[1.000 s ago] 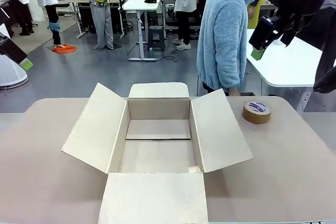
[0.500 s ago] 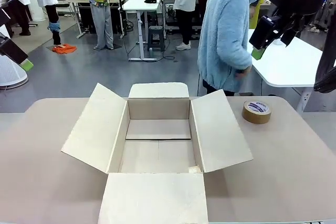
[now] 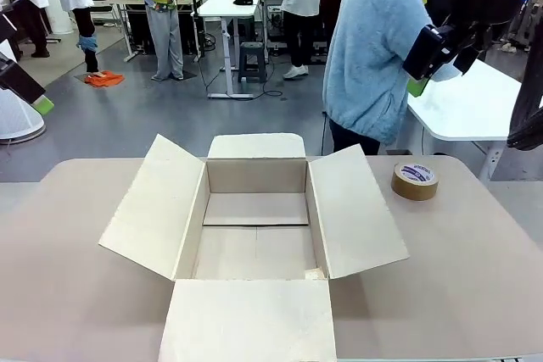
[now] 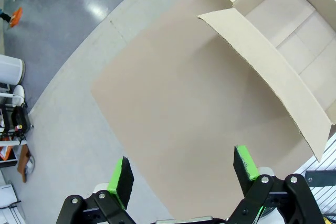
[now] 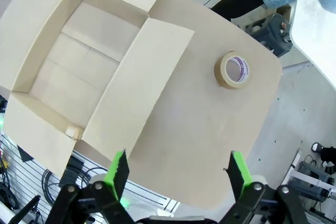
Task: Wrap the clocks to prevent damage.
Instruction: Open the side flaps of the Package Box.
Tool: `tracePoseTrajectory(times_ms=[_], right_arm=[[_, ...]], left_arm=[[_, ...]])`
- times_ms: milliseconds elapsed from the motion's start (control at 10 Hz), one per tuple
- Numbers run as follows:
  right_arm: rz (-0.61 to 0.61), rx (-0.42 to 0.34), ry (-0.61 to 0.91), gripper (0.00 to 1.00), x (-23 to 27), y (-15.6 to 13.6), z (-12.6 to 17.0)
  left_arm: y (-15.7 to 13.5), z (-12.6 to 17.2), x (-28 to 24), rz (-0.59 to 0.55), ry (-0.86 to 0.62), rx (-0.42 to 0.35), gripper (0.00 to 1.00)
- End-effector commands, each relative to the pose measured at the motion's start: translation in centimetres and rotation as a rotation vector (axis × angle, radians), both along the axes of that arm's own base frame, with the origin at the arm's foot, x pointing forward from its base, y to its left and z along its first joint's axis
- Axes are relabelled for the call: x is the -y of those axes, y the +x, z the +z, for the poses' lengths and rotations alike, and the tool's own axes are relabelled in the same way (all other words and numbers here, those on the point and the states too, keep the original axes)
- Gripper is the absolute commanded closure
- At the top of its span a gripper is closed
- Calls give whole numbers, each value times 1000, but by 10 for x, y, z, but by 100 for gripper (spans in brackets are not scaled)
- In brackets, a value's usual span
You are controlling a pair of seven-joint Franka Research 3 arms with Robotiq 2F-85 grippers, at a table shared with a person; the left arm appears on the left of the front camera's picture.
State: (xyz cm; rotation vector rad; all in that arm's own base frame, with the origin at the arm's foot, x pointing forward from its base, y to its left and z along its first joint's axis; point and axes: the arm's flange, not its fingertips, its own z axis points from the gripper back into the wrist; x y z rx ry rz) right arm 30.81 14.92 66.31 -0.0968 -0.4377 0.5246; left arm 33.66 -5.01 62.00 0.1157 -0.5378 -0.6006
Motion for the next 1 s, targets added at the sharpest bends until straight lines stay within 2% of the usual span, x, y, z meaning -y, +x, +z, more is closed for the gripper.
tracePoseTrajectory(times_ms=[0, 100, 200, 300, 500, 700, 800, 900], right_arm=[[14, 12, 5, 0, 2, 0, -4], [0, 0, 0, 0, 0, 0, 0], [116, 71, 111, 0, 14, 10, -5], [222, 72, 246, 0, 32, 15, -16], [312, 40, 505, 0, 71, 28, -32], [361, -37, 622, 0, 106, 32, -48], [355, -70, 638, 0, 120, 33, -54], [203, -71, 480, 0, 125, 29, -55]], left_arm=[[1, 0, 1, 1, 0, 10, 0], [0, 0, 0, 0, 0, 0, 0], [4, -1, -1, -190, -152, 18, 0], [7, -6, -9, -283, -255, 46, 0], [15, -12, -30, -452, -467, 64, 0], [17, -23, -50, -527, -582, 66, 0], [23, -27, -60, -510, -597, 69, 0], [21, -30, -60, -439, -520, 94, 0]])
